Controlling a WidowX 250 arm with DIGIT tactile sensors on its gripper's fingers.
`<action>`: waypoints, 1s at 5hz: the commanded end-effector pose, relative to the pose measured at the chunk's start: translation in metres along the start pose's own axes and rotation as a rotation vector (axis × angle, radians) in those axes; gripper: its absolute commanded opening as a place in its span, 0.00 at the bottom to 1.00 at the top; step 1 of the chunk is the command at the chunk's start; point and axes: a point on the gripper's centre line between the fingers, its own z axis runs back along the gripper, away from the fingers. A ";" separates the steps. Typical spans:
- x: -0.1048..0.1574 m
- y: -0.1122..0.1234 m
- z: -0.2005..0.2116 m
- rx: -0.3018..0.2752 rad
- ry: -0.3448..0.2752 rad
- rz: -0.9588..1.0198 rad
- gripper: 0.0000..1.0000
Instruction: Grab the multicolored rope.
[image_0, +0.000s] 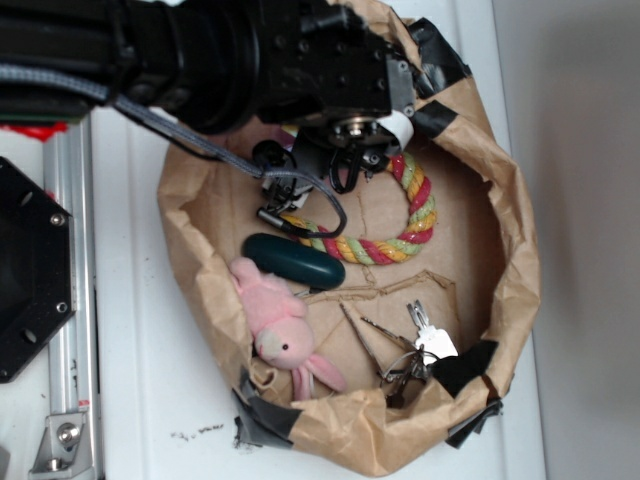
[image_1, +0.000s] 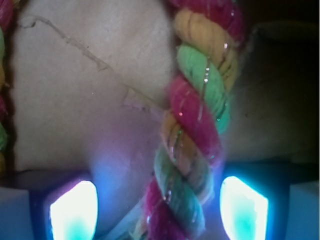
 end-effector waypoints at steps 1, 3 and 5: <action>-0.001 0.004 -0.009 0.033 -0.009 0.092 0.00; -0.003 0.004 -0.004 0.039 -0.024 0.097 0.00; 0.004 -0.005 0.069 0.074 -0.174 0.224 0.00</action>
